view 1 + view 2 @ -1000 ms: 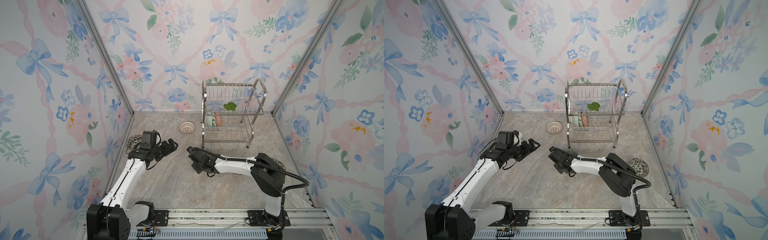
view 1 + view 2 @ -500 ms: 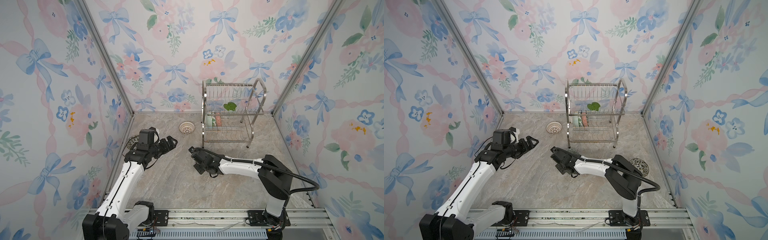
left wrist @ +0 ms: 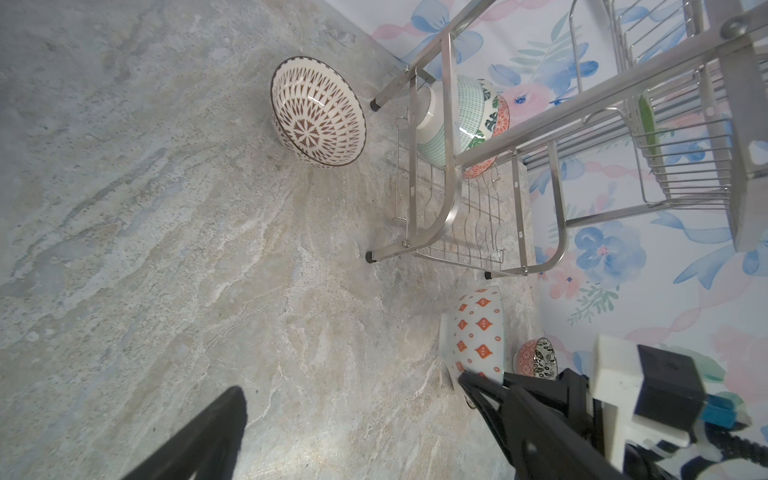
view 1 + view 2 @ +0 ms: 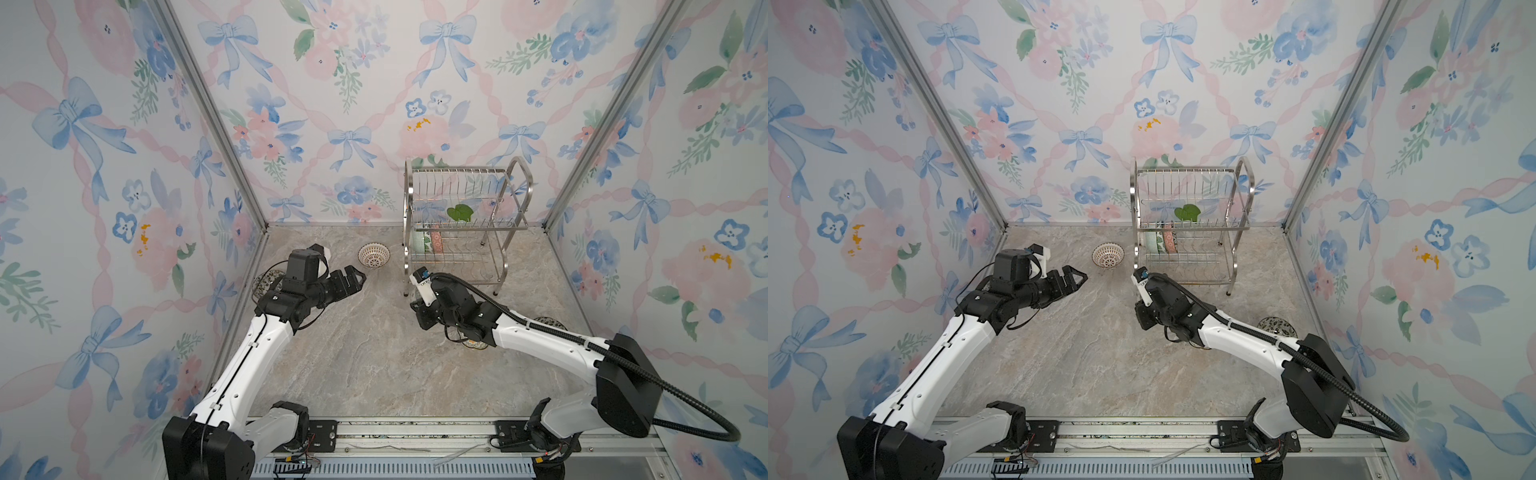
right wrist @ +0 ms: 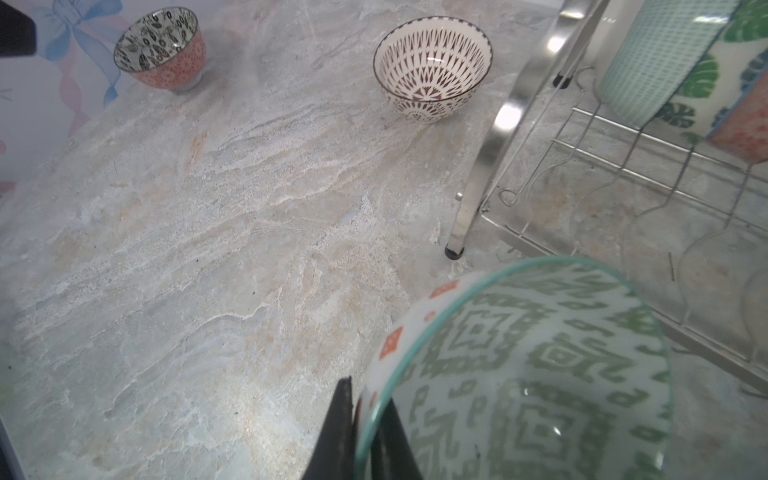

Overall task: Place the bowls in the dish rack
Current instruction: 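Lift the bowl with the right gripper and carry it to the rack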

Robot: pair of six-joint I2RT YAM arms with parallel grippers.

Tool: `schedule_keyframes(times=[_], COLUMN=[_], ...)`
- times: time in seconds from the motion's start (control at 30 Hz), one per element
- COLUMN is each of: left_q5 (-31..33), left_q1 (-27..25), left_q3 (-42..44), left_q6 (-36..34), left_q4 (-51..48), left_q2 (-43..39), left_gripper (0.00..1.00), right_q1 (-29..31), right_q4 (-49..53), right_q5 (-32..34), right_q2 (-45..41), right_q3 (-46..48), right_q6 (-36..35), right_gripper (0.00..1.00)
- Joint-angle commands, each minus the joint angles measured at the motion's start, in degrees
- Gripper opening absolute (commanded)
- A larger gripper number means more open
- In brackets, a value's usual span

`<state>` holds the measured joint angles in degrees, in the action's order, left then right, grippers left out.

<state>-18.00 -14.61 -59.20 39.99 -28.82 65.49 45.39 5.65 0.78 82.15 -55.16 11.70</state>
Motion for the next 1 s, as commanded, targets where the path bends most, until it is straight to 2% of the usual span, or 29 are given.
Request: schedule_keyframes(times=[0.0, 0.5, 0.8, 0.97], left_q5=[2.5, 3.2, 4.6, 7.3], left_q1=[-2.6, -10.4, -14.6, -17.5], left_q3=[-2.5, -8.1, -11.1, -12.5], left_q6=[-2.0, -2.6, -2.9, -2.7], left_q4=[0.4, 6.6, 6.7, 6.9], left_q2=[1.8, 11.8, 16.6, 18.8], left_gripper=[0.98, 0.98, 0.98, 0.98], right_q1=[-3.2, -20.2, -28.7, -31.0], right_q4=[-4.1, -11.8, -25.9, -28.5], right_q5=[-3.8, -12.8, -17.3, -19.2], right_q2=[-4.3, -9.0, -3.1, 2.2], right_q3=[1.7, 5.2, 5.8, 2.3], right_q6=[1.8, 9.4, 15.6, 15.8], right_gripper=[0.00, 0.00, 0.00, 0.00])
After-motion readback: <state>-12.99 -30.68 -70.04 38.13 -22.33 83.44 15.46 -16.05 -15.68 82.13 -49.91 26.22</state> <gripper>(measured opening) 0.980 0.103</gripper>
